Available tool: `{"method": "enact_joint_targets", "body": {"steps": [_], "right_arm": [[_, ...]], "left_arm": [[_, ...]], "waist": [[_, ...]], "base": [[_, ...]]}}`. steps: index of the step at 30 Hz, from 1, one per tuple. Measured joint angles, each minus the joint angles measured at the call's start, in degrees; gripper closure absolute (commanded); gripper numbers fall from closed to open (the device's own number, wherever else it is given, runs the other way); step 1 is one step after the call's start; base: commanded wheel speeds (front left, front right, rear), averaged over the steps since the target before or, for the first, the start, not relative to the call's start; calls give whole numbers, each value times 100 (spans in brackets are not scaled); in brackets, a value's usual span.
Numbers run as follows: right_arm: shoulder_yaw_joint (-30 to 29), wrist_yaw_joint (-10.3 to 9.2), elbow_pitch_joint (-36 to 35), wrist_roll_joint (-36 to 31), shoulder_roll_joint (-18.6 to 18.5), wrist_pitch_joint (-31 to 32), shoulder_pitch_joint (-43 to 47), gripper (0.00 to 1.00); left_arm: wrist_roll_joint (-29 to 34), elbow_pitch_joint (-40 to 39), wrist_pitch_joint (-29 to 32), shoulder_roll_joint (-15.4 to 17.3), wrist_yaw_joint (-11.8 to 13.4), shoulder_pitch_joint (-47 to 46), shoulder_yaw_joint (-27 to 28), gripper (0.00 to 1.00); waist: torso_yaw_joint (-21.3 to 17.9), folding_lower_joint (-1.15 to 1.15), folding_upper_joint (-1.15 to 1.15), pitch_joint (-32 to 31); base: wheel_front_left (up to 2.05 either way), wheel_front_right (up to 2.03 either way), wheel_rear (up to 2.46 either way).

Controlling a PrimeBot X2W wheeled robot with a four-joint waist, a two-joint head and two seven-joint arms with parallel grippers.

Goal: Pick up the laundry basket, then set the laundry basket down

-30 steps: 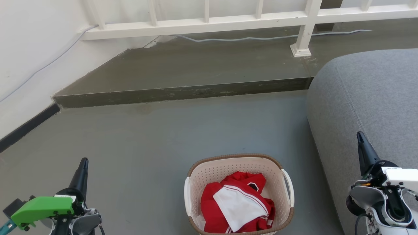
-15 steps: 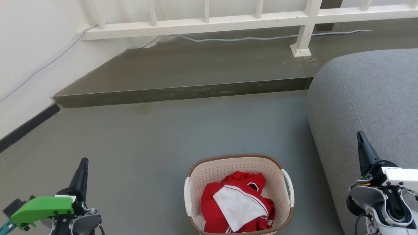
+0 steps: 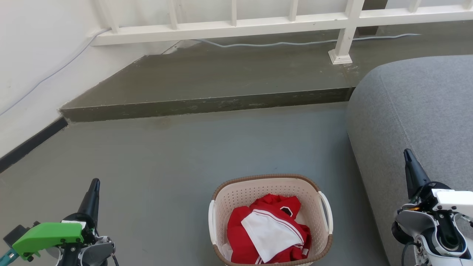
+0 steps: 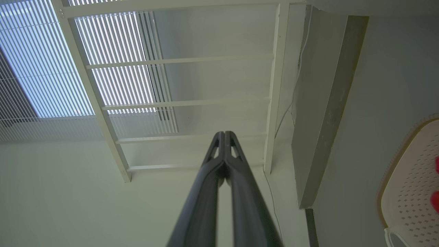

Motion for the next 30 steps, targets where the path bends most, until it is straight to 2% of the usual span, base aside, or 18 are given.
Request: {"method": "enact_joint_targets", "body": {"steps": [17,18,23,30], "right_arm": [[0,0,0,0,1,0,0,100],[0,0,0,0,1,0,0,0],[32,-25,269,0,124,0,243,0],[130,-25,204,5,147,-73,276,0]], "left_arm": [[0,0,0,0,-1,0,0,100],[0,0,0,0,-1,0,0,0],[1,276,0,-121,8,204,-31,0],[4,247,-22,-127,8,242,-35,0]], "waist": [[0,0,0,0],[0,0,0,0],[0,0,0,0],[3,0,0,7]], "base": [[0,0,0],[0,0,0],[0,0,0],[0,0,0]]}}
